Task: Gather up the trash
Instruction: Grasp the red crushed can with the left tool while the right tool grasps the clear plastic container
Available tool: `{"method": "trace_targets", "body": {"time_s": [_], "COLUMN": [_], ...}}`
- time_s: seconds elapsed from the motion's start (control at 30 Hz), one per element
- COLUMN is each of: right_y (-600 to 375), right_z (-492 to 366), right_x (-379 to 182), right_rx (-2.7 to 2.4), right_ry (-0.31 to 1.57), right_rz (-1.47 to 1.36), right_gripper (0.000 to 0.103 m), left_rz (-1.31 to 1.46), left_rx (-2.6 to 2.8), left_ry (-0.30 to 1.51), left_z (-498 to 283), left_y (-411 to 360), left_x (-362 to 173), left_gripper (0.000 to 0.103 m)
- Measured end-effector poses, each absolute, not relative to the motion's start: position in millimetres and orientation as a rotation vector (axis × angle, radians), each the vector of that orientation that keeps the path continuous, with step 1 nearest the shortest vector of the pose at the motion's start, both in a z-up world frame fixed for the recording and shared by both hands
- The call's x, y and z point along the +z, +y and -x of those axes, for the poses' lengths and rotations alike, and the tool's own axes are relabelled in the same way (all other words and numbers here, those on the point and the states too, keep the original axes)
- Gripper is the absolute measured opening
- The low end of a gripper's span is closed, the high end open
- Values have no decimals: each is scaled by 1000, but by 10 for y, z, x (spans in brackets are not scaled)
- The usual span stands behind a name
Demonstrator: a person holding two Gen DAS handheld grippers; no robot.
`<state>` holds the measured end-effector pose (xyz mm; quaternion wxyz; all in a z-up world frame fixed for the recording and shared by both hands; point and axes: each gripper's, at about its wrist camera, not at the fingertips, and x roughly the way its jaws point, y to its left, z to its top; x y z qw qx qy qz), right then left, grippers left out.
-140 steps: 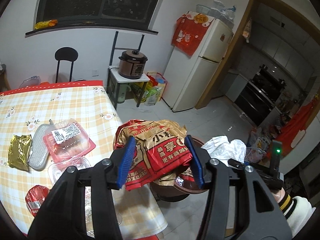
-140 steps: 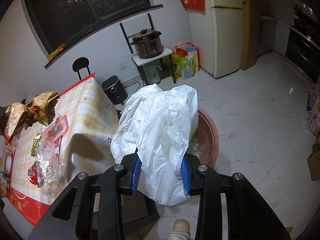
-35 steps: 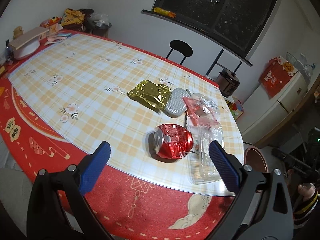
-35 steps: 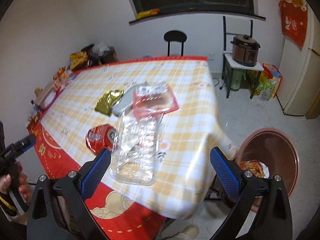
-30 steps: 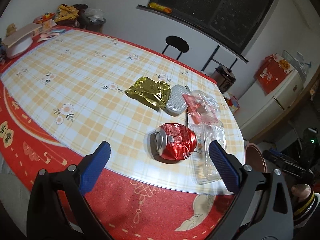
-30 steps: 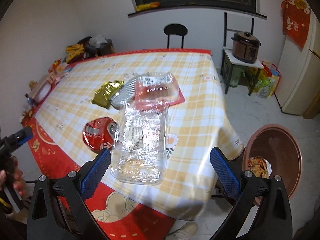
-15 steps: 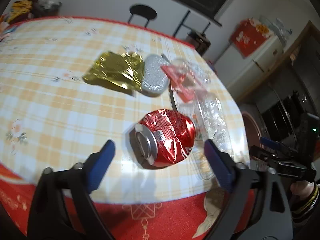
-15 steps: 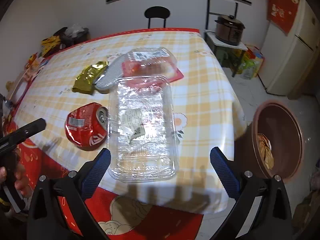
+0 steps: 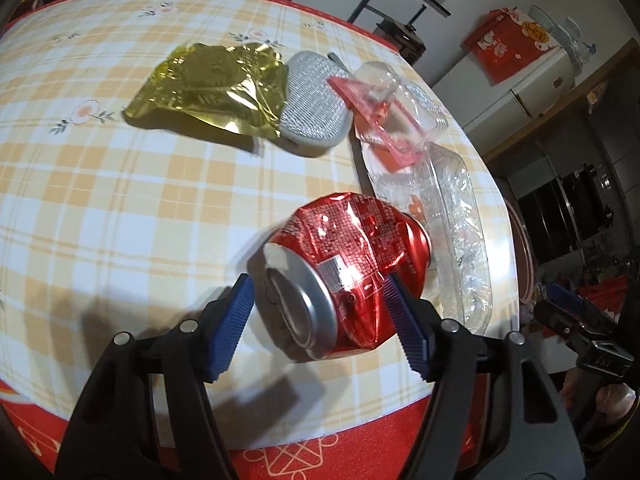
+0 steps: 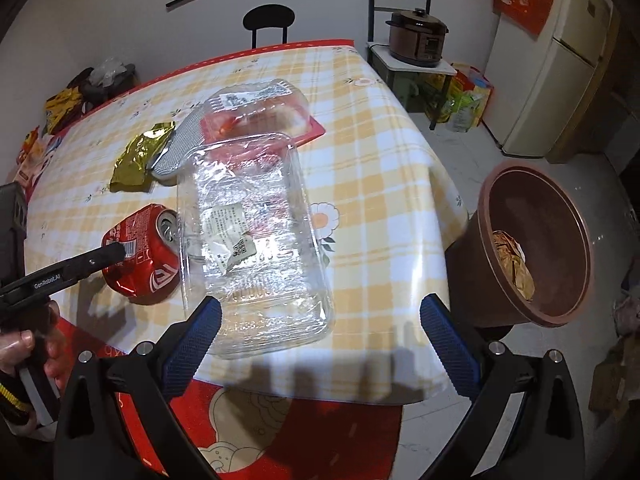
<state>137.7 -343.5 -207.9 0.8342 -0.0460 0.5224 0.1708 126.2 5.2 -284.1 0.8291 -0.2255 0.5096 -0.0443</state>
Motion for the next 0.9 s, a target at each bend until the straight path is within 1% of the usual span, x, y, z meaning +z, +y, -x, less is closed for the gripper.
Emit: {"method": "trace_targets", "body": {"time_s": [0.1,0.13,0.17,0.2,0.27,0.33,0.47,0.5,0.57,0.6,0.63,0.73,0.9], "right_y": [-3347,-3333,-3316,-3302,-3264,-3216,-3059,-3009,-2883,-2825,-2785,-2636,-2440], "right_z": [-1359,-1353,-1350,-1347,-1351,-1354,-1336,-1325,-1313,-1315,-1315,-1312,-1370], "right_x": [-2112,-2118,-2124,-2127,-2128,-2132,-2172,-2184,-2224,-2245,-2257,-2309,-2378], "right_rx": [376,377,378,381,386,395,430,441,469,482,491,525,548], "right_ry": [1114,1117,1120,1122,1124,1119,1098,1090,1083,1083,1083,1076,1078], "right_rz": [124,129,133,136,147,159,210,232,283,301,311,359,396], "right_gripper": [98,98,98,98,98,98,98,98,98,98,98,98,98], "left_rz": [481,483,485,488,488,491,514,519,528,538,526,527,539], "left_rx": [-97,-97,-97,-99,-95,-96,-99,-99,-103,-118,-111,-111,-91], "left_ry": [1092,1093,1094,1097,1101,1106,1103,1101,1095,1085,1081,1074,1046], "left_z": [-1293,-1299,-1305,-1312,-1314,-1311,-1297,-1291,-1286,-1282,-1279,-1254,-1162], "left_y": [51,57,62,72,83,92,111,116,123,125,118,146,254], "left_x": [-2891,-2902,-2912,-2923,-2939,-2958,-2978,-2977,-2976,-2965,-2945,-2929,-2883], "left_gripper": [67,65,63,57,54,48,46,45,40,32,30,26,25]}}
